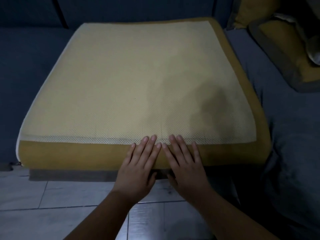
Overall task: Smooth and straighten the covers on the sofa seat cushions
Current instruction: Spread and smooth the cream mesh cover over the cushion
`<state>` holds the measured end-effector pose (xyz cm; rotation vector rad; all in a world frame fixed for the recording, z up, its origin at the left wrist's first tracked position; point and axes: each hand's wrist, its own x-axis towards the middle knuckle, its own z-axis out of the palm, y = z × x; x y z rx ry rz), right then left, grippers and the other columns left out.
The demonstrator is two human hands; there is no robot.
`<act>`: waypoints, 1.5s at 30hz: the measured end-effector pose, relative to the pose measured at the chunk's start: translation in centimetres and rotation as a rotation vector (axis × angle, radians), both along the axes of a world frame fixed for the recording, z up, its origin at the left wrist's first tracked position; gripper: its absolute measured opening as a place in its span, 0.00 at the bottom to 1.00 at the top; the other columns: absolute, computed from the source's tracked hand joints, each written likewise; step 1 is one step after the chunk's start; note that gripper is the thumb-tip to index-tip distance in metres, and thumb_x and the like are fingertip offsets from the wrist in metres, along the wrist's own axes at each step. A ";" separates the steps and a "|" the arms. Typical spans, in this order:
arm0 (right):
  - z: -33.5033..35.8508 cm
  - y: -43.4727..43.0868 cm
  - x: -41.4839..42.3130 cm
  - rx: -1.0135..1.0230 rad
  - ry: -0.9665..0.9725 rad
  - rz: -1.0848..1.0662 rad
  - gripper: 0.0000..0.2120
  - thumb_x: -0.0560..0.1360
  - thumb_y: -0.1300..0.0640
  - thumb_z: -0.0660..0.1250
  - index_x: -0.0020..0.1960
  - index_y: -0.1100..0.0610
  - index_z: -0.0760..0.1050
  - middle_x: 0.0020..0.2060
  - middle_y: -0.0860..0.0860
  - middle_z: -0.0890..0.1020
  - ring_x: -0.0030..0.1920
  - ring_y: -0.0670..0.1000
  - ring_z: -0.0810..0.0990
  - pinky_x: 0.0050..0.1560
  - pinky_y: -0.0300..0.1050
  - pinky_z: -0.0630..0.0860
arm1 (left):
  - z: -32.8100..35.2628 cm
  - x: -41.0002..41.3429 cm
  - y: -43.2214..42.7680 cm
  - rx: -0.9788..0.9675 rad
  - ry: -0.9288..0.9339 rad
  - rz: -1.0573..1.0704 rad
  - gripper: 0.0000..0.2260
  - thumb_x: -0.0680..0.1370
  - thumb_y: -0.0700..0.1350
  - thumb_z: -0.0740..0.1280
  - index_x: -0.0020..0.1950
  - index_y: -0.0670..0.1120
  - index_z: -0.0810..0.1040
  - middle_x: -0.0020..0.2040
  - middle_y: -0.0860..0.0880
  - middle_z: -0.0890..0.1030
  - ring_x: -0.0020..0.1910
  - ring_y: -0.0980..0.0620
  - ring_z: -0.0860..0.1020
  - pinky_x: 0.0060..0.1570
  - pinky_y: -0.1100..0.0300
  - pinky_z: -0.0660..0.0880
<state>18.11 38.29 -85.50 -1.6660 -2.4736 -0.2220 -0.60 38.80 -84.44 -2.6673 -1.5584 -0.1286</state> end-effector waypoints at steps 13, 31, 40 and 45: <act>-2.1 -0.1 -3.1 0.185 -0.020 -0.212 0.39 0.68 0.58 0.68 0.76 0.54 0.56 0.74 0.57 0.60 0.74 0.61 0.59 0.67 0.69 0.58 | -3.0 -0.3 -0.3 0.294 0.137 0.045 0.32 0.75 0.36 0.48 0.79 0.45 0.48 0.79 0.44 0.52 0.76 0.40 0.54 0.72 0.42 0.54; -5.1 -0.7 -4.8 0.200 0.005 -0.300 0.64 0.57 0.41 0.80 0.79 0.55 0.44 0.77 0.58 0.50 0.77 0.62 0.48 0.72 0.67 0.46 | -8.0 -1.3 -0.9 0.534 0.053 -0.010 0.29 0.79 0.39 0.51 0.79 0.49 0.46 0.80 0.44 0.46 0.77 0.37 0.47 0.71 0.36 0.47; -3.0 -2.0 -2.7 0.316 0.096 -0.062 0.16 0.83 0.56 0.53 0.69 0.55 0.70 0.70 0.58 0.71 0.72 0.59 0.67 0.66 0.64 0.65 | -5.0 -1.8 -1.9 0.416 0.005 -0.064 0.20 0.80 0.38 0.51 0.69 0.50 0.69 0.76 0.46 0.61 0.73 0.37 0.62 0.68 0.36 0.58; -2.8 -1.9 -1.3 0.402 0.015 0.079 0.10 0.75 0.61 0.62 0.41 0.55 0.80 0.52 0.55 0.74 0.49 0.55 0.73 0.49 0.52 0.67 | -2.5 -2.6 -1.4 0.384 -0.052 -0.115 0.15 0.80 0.38 0.52 0.50 0.48 0.78 0.63 0.46 0.75 0.61 0.42 0.71 0.58 0.45 0.66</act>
